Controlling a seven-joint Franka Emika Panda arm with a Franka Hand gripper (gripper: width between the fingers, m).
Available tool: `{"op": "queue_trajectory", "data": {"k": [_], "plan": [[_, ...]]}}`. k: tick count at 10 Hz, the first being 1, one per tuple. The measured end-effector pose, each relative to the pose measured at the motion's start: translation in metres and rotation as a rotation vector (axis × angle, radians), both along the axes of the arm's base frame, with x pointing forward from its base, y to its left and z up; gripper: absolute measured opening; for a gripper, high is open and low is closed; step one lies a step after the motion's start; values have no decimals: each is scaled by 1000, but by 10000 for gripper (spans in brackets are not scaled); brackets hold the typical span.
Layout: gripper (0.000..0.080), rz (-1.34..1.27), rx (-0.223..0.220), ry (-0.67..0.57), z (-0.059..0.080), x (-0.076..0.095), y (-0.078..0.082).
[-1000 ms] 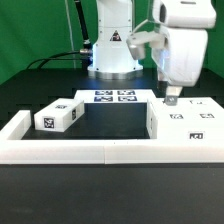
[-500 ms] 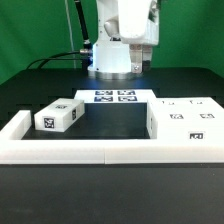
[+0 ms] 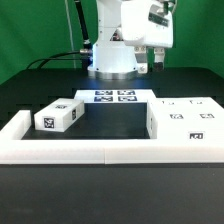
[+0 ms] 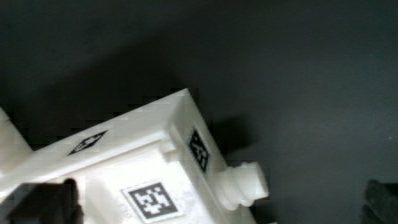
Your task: Assemble cabinet
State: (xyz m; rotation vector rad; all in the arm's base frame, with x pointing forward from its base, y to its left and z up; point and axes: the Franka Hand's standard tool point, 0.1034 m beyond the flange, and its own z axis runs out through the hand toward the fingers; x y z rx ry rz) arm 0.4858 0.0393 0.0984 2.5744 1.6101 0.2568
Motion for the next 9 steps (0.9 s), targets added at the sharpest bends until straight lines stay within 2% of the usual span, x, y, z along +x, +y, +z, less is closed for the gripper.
{"op": "queue_trajectory", "data": {"k": [2, 3, 4, 5, 7, 9], "plan": [[797, -153, 36, 3, 0, 0, 1], [797, -342, 90, -10, -2, -3, 6], [797, -423, 114, -5, -7, -5, 11], [797, -585, 164, 2, -16, -4, 15], [797, -693, 206, 12, -27, -8, 19], [797, -824, 238, 19, -26, -7, 19]]}}
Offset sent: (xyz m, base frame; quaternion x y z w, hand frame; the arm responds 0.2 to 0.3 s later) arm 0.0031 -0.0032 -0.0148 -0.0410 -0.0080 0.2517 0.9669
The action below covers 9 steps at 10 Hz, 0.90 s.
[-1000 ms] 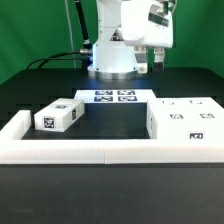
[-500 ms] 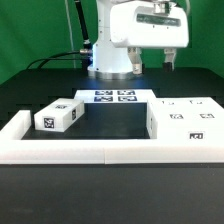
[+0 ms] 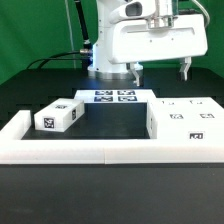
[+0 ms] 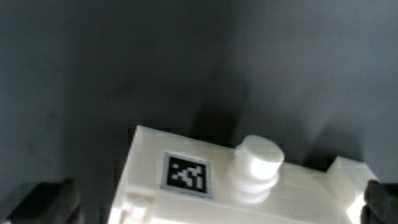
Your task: Assemble cabinet
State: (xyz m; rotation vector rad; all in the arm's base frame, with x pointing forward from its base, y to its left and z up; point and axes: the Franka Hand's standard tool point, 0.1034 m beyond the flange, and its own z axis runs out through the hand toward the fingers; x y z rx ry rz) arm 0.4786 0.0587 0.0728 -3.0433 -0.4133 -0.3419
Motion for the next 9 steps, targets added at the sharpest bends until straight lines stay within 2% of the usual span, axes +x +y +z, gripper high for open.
{"op": "queue_trajectory", "data": {"k": [1, 2, 4, 6, 9], "plan": [[797, -23, 6, 3, -1, 0, 1], [797, -88, 27, -11, -5, 0, 9], [797, -127, 35, -3, -24, 2, 22], [797, -159, 35, 4, -35, 9, 28], [797, -150, 31, 5, -37, 10, 27]]}}
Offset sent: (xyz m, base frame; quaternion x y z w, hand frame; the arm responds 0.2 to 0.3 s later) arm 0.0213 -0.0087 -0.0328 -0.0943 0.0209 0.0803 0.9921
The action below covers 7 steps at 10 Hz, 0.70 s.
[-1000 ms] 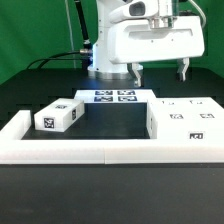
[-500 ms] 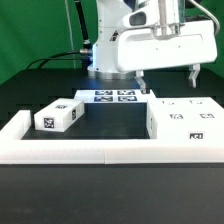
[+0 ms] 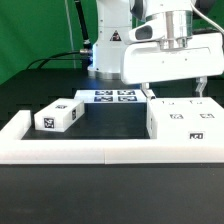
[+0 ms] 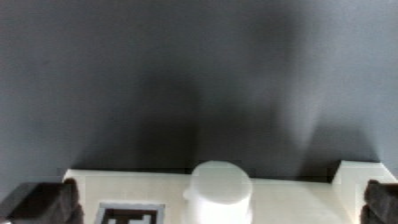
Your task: Assemble cabinet
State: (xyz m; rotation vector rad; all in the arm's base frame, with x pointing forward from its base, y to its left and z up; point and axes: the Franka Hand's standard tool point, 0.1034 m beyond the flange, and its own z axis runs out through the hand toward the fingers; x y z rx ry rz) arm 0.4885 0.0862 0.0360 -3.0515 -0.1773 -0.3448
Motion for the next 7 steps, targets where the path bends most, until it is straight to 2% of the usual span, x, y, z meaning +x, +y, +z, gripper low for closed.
{"op": "queue_trajectory", "data": {"k": [4, 7], "plan": [[797, -4, 0, 4, -2, -1, -1], [797, -32, -3, 8, -24, -2, -6]]}}
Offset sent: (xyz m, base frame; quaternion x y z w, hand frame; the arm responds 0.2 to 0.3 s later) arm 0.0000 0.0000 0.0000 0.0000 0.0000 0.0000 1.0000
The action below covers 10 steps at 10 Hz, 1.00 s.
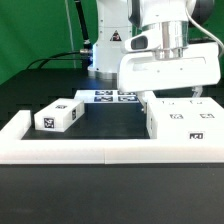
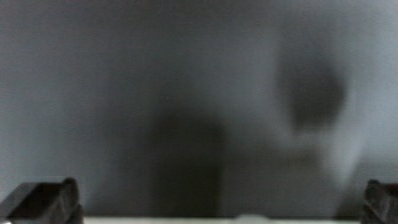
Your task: Assemble cabinet
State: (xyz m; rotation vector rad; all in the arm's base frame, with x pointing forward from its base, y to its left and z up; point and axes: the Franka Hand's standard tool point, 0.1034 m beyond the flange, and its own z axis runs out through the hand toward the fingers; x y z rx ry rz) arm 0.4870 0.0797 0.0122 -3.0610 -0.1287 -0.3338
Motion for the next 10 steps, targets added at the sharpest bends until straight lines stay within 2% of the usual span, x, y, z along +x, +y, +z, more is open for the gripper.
{"op": "queue_trajectory", "data": {"k": [2, 7, 9, 10], "plan": [[797, 6, -1, -11, -6, -1, 3], [797, 28, -4, -84, -7, 8, 4], [539, 33, -5, -93, -8, 12, 3], [539, 40, -8, -94, -8, 12, 1]]}}
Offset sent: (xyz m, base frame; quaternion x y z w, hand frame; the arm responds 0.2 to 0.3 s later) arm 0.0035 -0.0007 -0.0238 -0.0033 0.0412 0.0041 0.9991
